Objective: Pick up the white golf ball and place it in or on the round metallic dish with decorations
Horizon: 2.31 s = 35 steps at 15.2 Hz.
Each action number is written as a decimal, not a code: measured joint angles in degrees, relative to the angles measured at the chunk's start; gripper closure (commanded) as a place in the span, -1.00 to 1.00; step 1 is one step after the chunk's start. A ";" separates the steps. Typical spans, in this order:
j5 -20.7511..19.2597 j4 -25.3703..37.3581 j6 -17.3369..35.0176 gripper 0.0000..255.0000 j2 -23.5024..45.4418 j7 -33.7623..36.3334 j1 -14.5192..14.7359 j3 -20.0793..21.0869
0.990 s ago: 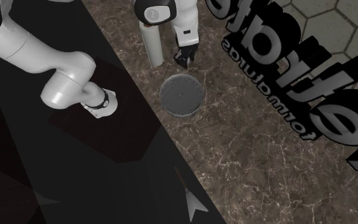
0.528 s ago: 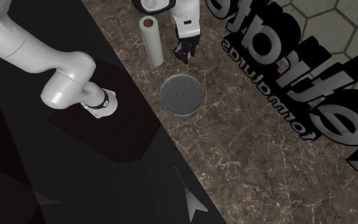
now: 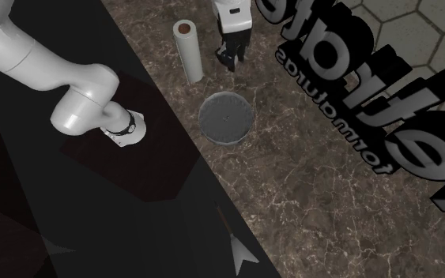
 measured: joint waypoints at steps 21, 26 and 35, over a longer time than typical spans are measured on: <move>-0.95 -2.16 -1.02 1.00 -3.87 -18.44 -4.22 -14.61; -0.81 -6.12 2.58 1.00 -4.24 -18.51 -4.10 -14.60; -0.73 -11.72 8.49 1.00 -3.90 -17.82 -3.92 -13.94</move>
